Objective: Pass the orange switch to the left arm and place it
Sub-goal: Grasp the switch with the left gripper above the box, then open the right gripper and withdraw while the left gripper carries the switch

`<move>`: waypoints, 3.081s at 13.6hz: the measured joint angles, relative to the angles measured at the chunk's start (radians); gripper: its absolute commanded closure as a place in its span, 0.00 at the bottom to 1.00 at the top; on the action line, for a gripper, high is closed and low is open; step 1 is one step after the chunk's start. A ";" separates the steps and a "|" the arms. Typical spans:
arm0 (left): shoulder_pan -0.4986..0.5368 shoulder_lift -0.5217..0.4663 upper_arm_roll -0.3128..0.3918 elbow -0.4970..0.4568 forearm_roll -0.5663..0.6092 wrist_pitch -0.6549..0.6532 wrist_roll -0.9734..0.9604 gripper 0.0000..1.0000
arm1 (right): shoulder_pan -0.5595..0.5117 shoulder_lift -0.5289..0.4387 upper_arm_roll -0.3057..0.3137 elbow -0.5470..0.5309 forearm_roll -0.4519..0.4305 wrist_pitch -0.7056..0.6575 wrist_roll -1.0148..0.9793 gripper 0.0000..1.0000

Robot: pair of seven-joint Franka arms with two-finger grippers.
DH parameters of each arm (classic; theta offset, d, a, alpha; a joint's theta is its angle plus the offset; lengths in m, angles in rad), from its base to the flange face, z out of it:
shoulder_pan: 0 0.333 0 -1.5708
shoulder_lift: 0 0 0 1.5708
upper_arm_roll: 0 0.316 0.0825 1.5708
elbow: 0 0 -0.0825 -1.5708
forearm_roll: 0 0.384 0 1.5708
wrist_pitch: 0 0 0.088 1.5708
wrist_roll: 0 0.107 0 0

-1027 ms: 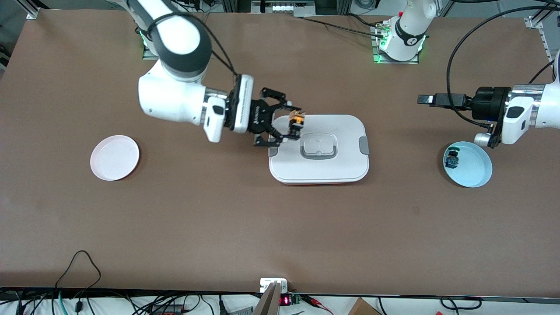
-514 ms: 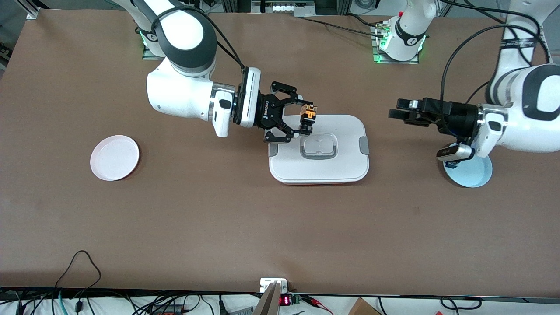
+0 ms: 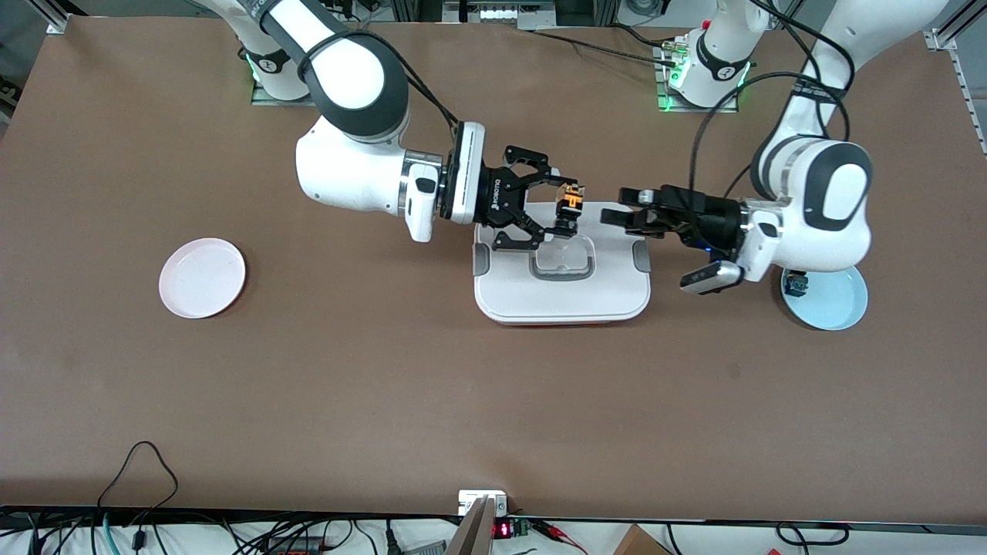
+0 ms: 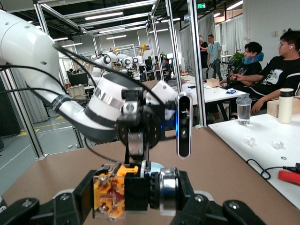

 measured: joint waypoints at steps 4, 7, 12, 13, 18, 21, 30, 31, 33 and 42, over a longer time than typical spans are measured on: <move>-0.011 0.002 -0.033 -0.002 -0.016 0.036 0.050 0.53 | 0.057 0.053 0.000 0.068 0.001 0.073 0.000 1.00; -0.010 0.002 -0.042 -0.002 -0.020 0.040 0.060 0.73 | 0.060 0.066 -0.002 0.077 0.001 0.077 0.000 1.00; -0.006 0.002 -0.043 0.004 -0.026 0.039 0.065 0.80 | 0.061 0.073 -0.002 0.084 0.003 0.080 0.000 1.00; -0.006 0.002 -0.043 0.006 -0.026 0.039 0.065 0.81 | 0.061 0.074 -0.002 0.085 0.003 0.080 0.000 1.00; -0.006 0.002 -0.043 0.007 -0.026 0.039 0.066 0.95 | 0.061 0.074 -0.002 0.087 0.003 0.080 0.000 0.01; 0.002 0.002 -0.041 0.007 -0.026 0.040 0.072 0.95 | 0.057 0.075 -0.006 0.089 0.003 0.081 0.000 0.00; 0.120 0.002 -0.029 0.124 0.512 0.015 0.060 0.95 | -0.112 0.074 -0.018 0.097 0.005 -0.172 0.002 0.00; 0.135 0.002 -0.029 0.145 0.641 0.006 0.060 0.95 | -0.145 0.074 -0.020 0.097 -0.005 -0.235 0.001 0.00; 0.153 0.002 -0.029 0.200 0.876 -0.030 0.060 0.95 | -0.208 0.074 -0.023 0.097 -0.068 -0.346 0.002 0.00; 0.164 0.018 -0.028 0.263 1.602 -0.075 0.262 0.94 | -0.445 0.021 -0.023 0.089 -0.304 -0.758 0.057 0.00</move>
